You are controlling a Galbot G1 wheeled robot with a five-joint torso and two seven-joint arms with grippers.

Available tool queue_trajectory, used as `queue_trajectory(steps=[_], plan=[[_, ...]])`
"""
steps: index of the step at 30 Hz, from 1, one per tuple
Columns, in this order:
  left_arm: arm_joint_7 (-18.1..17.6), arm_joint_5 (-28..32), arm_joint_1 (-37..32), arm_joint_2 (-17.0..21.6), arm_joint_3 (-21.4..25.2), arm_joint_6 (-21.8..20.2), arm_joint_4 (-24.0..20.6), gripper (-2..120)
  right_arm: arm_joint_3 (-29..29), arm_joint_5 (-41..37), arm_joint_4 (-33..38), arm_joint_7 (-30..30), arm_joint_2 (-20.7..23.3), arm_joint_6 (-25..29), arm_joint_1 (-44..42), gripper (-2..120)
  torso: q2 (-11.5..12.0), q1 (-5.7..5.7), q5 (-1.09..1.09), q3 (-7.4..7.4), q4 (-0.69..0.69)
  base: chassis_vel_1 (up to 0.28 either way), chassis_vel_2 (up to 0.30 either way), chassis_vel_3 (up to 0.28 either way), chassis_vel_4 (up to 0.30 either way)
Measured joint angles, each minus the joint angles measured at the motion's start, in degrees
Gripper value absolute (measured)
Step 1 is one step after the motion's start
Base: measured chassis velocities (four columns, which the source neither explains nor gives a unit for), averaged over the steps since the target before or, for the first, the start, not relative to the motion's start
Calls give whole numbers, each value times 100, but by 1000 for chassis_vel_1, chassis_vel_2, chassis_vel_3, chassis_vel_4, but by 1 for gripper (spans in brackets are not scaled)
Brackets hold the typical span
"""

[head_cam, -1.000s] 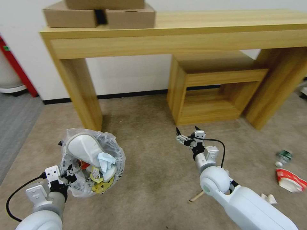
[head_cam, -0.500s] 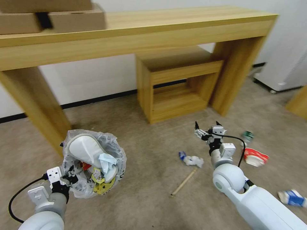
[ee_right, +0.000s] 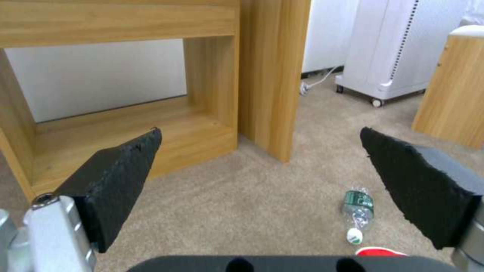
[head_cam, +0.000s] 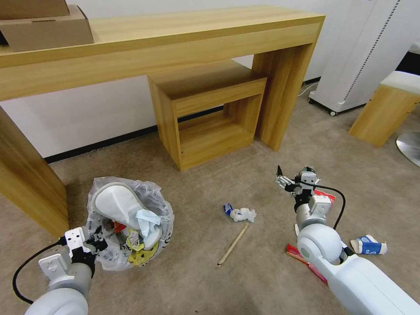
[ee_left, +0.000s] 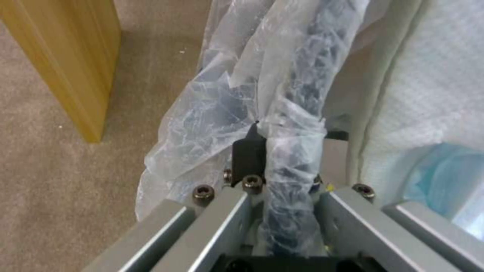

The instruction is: Pick up the trash bin and place the garbage on the floor into it.

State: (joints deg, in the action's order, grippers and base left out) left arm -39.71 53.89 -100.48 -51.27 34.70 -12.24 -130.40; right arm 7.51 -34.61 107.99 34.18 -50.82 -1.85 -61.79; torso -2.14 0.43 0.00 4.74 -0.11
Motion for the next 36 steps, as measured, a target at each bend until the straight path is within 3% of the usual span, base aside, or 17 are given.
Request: queue_trajectory(steps=[18, 24, 36], plan=[[-3, 108, 38, -3, -24, 22, 31, 0, -105, -3, 21, -46, -67, 20, -59, 100, 0, 0, 0, 0, -6, -35, -34, -38, -35], [-3, 128, 44, 20, 10, 62, 24, 0, -197, -43, 25, -271, -64, 184, -11, 100, 0, -1, 0, 0, 0, 0, 0, 0, 0], [-25, 155, 55, -2, 4, 91, 39, 0, -209, 8, 38, -315, -60, 212, -59, 100, 0, 0, 0, 0, -1, 0, 0, 0, 0]])
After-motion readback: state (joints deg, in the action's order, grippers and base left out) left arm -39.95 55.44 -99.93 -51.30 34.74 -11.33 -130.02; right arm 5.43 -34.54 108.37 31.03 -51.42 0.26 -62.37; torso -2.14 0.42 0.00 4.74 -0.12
